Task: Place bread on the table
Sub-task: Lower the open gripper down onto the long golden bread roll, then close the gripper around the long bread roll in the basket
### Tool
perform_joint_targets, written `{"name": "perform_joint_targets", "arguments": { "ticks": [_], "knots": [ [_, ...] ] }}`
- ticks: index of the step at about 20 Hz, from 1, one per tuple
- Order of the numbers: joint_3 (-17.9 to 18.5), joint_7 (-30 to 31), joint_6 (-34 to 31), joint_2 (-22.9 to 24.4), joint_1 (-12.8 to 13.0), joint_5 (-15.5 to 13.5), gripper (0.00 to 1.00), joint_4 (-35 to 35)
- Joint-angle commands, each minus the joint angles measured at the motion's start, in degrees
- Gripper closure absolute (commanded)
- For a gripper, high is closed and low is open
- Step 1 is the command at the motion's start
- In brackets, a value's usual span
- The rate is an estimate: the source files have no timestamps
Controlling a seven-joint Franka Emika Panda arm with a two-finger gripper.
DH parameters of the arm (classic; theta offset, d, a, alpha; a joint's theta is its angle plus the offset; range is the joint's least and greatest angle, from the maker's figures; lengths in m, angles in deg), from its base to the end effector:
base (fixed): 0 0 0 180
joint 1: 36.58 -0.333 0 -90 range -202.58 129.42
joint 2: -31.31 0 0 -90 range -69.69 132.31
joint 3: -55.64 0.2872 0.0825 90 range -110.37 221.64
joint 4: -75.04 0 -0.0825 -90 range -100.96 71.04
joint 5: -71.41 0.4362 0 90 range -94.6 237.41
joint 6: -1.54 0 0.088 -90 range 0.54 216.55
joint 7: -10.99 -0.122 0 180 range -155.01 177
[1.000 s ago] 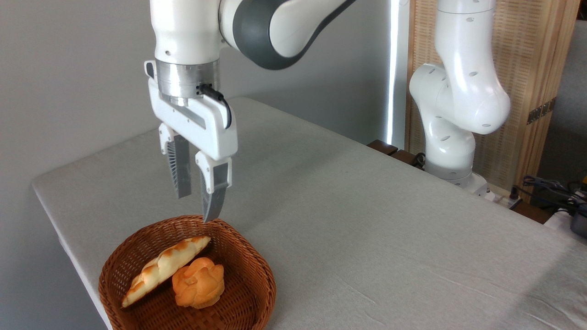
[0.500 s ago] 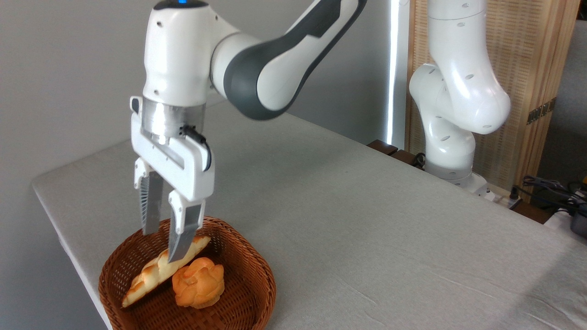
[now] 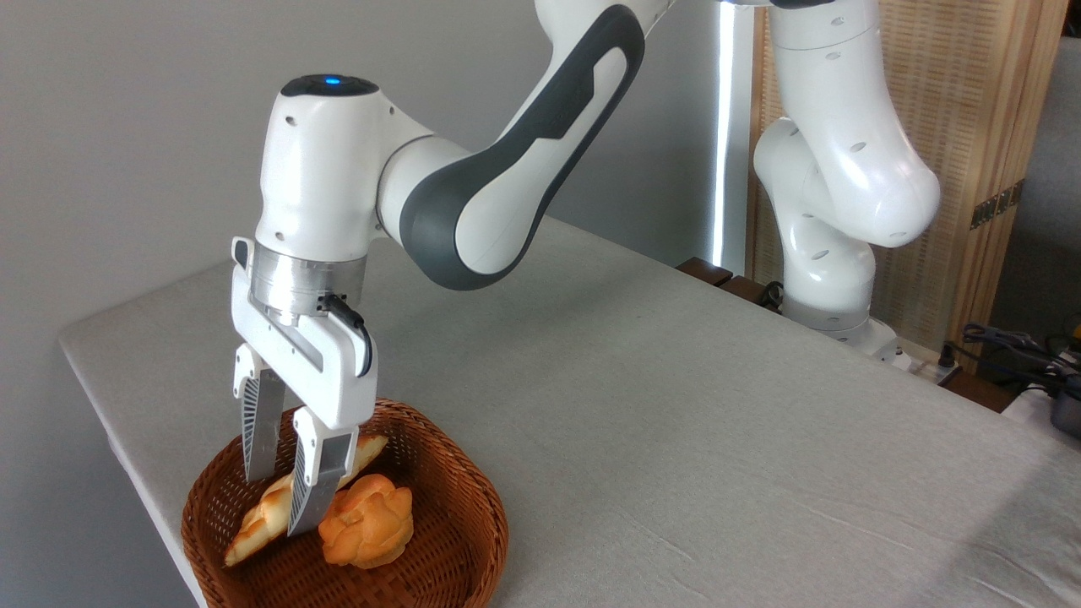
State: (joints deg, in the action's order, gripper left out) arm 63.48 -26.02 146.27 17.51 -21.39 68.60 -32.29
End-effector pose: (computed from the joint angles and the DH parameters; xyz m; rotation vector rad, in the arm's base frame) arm 0.6879 -0.0924 0.3623 -2.7721 1.0926 -0.6075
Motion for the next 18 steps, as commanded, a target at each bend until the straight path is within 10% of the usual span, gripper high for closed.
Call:
{"name": "perform_joint_targets", "arguments": {
  "ticks": [1,2,5,18],
  "knots": [
    [0.0,-0.4,2.1,-1.0,-0.1,0.8,0.0,0.2],
    [0.0,-0.4,2.8,-1.1,-0.1,0.8,0.06,0.2],
    [0.0,-0.5,3.1,-1.0,-0.1,0.5,0.68,0.2],
    [-0.2,-1.5,3.0,-1.3,-0.1,0.7,0.71,0.2]
  ]
}}
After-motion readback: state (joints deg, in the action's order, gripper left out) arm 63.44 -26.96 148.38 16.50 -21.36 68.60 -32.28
